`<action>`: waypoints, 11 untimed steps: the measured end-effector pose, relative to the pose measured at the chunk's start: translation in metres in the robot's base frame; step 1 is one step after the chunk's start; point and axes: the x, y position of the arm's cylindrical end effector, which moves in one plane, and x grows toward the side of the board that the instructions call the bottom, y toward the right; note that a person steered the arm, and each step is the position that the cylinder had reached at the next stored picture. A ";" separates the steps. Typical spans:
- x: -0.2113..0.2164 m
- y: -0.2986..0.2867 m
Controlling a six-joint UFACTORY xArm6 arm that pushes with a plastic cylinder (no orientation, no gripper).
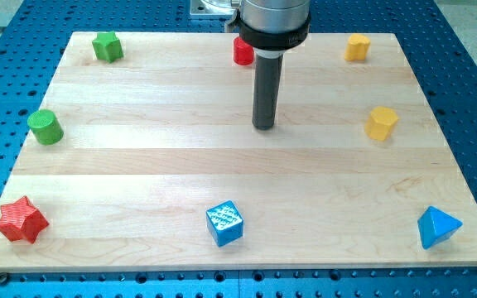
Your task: Move your arm slightly upwards
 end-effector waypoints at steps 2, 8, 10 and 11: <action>-0.001 -0.001; -0.035 0.023; -0.034 0.023; -0.017 0.023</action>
